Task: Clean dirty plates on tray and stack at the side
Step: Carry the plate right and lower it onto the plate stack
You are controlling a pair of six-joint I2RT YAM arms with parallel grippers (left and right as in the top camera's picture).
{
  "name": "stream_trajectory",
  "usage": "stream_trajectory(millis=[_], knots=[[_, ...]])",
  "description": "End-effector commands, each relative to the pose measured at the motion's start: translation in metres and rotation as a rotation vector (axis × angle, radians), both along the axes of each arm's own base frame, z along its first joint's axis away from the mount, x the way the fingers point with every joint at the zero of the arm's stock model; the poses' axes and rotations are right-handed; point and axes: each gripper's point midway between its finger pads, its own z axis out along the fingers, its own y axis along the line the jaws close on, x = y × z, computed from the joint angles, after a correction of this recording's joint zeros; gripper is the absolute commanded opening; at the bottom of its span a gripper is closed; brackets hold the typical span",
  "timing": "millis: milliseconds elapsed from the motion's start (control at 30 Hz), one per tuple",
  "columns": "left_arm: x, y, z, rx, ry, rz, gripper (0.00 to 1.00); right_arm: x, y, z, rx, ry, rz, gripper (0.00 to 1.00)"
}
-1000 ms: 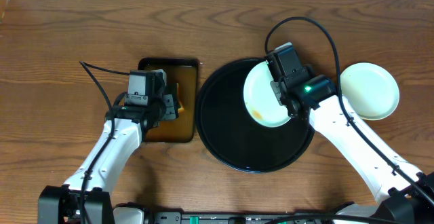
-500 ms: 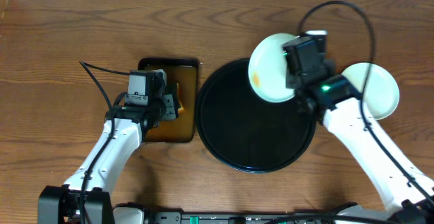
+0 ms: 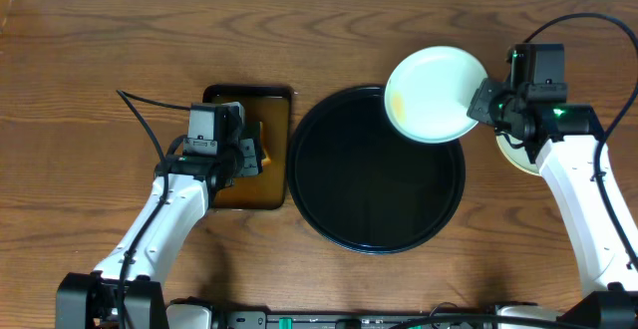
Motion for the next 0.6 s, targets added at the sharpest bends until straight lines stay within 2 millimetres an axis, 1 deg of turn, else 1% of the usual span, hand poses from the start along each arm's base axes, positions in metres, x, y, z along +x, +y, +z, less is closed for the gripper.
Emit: stream_trajectory(millis=[0, 167, 333, 567], knots=[[-0.003, 0.001, -0.005, -0.004, 0.017, 0.006, 0.49, -0.005, 0.009, 0.005, 0.036, -0.001, 0.091, 0.01], [-0.003, 0.001, -0.005, -0.004, 0.017, 0.006, 0.49, -0.008, -0.003, 0.002, 0.109, 0.028, -0.030, 0.01], [-0.003, 0.001, -0.005, -0.004, 0.017, 0.006, 0.49, -0.007, -0.021, 0.004, 0.249, 0.027, -0.116, 0.01], [-0.003, 0.001, -0.005, -0.004, 0.017, 0.006, 0.49, -0.013, -0.080, -0.007, 0.360, 0.046, -0.268, 0.01]])
